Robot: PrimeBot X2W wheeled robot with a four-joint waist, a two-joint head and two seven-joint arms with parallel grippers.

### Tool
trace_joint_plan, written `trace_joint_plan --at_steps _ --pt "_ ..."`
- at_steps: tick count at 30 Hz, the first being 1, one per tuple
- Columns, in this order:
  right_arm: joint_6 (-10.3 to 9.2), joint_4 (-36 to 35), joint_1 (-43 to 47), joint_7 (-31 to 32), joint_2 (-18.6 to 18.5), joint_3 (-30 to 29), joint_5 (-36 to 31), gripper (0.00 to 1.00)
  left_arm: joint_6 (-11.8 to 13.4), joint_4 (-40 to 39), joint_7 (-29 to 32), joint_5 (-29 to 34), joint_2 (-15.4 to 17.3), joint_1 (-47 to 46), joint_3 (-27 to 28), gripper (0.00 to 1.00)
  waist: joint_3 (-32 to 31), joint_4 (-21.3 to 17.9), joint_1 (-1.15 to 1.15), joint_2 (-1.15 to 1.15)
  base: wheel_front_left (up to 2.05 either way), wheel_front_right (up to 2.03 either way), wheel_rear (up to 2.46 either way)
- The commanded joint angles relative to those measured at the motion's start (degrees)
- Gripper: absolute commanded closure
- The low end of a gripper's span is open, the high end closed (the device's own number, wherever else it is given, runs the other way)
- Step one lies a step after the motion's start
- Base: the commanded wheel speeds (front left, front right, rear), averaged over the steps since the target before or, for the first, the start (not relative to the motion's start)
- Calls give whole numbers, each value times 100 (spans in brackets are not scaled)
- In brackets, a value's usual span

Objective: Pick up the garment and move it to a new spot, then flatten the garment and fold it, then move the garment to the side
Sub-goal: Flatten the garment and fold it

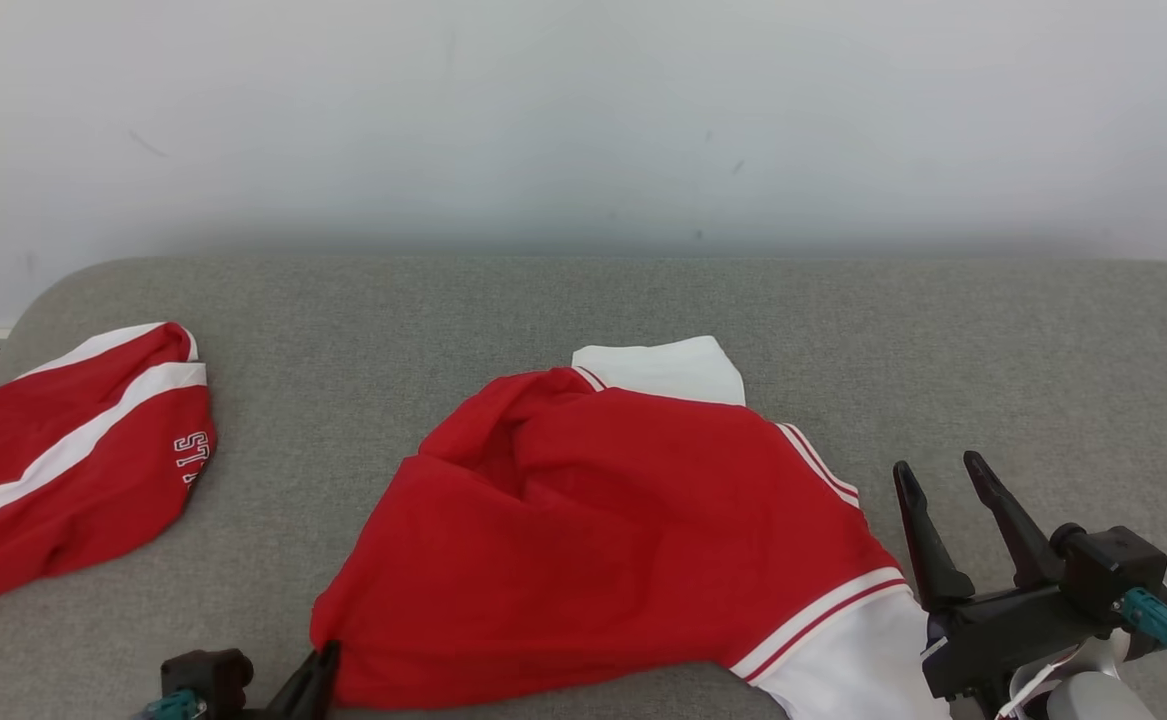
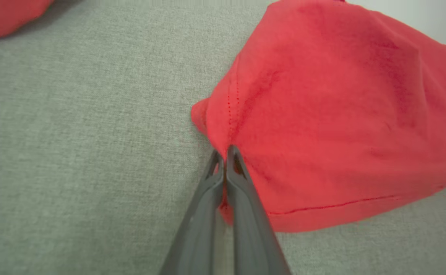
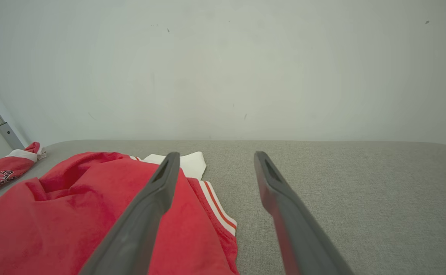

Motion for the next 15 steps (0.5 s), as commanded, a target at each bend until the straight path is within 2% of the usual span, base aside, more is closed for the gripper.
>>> trace_joint_plan --at_steps 1,4,10,15 --pt "-6 -8 9 -13 -13 -25 -44 0 18 10 -63 0 81 -78 42 100 -4 26 0 0 0 0 0" --pt "-6 -16 20 -12 -3 -35 -58 0 53 -58 -143 39 181 -122 96 100 -8 67 0 0 0 0 0" --pt "-6 -33 45 -12 2 -70 -88 0 355 -615 -276 256 464 -146 202 100 -10 167 0 0 0 0 0" --pt "-6 -35 27 -13 43 -50 -125 0 554 -1289 94 253 616 84 132 100 -2 208 0 0 0 0 0"
